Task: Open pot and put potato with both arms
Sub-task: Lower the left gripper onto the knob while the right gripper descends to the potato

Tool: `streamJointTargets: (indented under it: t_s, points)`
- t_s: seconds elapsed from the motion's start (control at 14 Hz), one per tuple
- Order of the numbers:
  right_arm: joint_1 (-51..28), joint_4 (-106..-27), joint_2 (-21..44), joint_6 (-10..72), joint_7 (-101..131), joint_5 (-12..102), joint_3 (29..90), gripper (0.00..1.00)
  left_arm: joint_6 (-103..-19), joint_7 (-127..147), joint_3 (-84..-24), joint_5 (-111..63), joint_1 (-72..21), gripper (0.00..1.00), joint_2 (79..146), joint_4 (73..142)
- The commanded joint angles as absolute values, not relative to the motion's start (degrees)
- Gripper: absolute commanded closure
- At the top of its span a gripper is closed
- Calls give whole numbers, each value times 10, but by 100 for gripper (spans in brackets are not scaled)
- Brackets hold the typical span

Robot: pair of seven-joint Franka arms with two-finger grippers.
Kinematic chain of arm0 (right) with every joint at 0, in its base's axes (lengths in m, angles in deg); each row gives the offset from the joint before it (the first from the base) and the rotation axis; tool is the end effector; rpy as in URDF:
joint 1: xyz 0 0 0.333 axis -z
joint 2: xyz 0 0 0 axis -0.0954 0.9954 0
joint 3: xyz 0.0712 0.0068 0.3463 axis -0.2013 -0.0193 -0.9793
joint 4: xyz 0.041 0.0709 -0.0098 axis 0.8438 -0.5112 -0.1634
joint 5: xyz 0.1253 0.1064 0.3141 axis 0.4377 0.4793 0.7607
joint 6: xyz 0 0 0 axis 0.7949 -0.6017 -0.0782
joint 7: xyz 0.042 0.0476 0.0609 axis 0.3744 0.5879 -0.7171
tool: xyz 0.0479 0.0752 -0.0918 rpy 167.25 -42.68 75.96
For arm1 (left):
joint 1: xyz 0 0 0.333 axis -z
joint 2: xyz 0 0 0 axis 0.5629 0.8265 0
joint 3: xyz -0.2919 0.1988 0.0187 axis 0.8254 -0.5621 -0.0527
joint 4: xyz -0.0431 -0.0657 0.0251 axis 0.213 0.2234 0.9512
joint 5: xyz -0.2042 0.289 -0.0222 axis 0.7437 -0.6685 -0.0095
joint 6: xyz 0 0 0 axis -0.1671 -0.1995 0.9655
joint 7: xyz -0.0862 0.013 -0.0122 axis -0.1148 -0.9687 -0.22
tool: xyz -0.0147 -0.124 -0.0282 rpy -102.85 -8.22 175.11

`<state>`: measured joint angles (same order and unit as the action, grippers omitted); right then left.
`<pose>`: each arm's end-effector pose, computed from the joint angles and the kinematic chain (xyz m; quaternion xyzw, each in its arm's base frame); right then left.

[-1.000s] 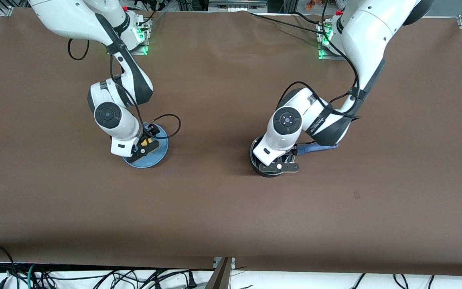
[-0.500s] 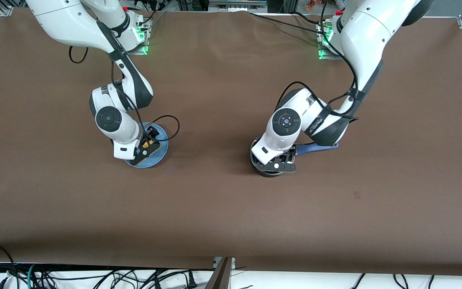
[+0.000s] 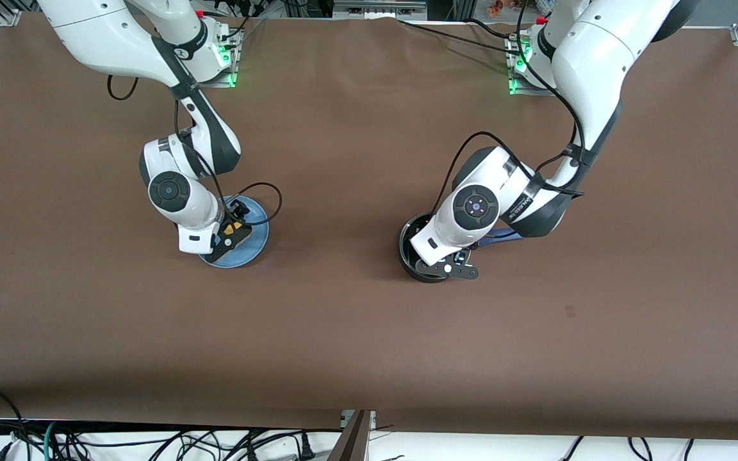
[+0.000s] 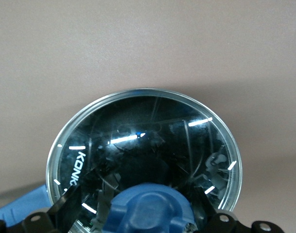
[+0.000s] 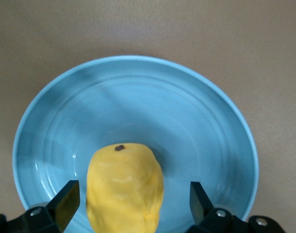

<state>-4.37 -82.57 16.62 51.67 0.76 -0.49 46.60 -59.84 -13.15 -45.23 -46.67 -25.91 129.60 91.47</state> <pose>0.5588 0.1651 0.2410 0.9321 0.3564 -0.0625 0.0145 0.6119 -0.3297 0.2968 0.9955 -0.0595 -0.0717 0.0195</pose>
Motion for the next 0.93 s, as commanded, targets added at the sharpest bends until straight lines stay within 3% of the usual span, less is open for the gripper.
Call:
streamJointTargets:
  t_s: [0.0, 0.14, 0.29, 0.43, 0.71, 0.86]
  points:
    - [-39, -842, 161, 521, -1, -12, 465, 1, -582, -111, -453, -456, -259, 0, 1294, 901]
    - [-39, -842, 162, 521, -1, -12, 465, 19, -582, -112, -454, -456, -258, 0, 1296, 900]
    - [-38, -839, 162, 521, -1, -12, 465, 46, -582, -116, -454, -455, -257, 0, 1297, 897]
    - [-38, -838, 162, 521, 4, -12, 465, 64, -582, -117, -454, -455, -257, 6, 1297, 897]
    - [-38, -822, 159, 520, 11, -3, 463, 70, -580, -118, -454, -455, -257, 12, 1295, 896]
    - [-38, -810, 152, 520, 23, -1, 460, 71, -580, -117, -454, -455, -256, 33, 1295, 897]
